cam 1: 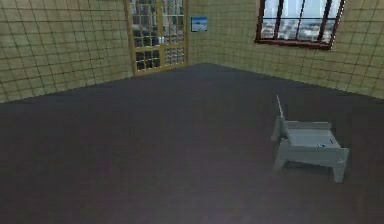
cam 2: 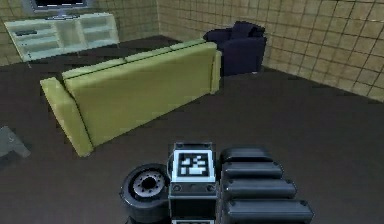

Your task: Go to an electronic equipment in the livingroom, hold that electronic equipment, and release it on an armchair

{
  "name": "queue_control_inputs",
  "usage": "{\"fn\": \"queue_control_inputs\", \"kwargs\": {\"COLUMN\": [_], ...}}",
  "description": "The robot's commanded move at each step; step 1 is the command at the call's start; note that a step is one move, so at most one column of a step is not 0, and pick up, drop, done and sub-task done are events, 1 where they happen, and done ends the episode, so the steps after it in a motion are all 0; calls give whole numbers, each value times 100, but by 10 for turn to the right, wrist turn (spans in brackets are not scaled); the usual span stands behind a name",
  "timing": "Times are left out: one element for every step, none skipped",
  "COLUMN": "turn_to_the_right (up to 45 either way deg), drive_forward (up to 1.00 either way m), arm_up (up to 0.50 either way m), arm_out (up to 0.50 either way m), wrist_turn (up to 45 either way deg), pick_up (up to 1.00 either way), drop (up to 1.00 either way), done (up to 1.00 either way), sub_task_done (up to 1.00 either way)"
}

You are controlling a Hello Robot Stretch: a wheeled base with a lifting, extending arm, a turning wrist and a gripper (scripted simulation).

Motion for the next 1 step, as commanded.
{"fn": "queue_control_inputs", "kwargs": {"turn_to_the_right": [30], "drive_forward": [0], "arm_up": [0], "arm_out": [0], "wrist_turn": [0], "pick_up": [0], "drop": [0], "done": [0], "sub_task_done": [0]}}
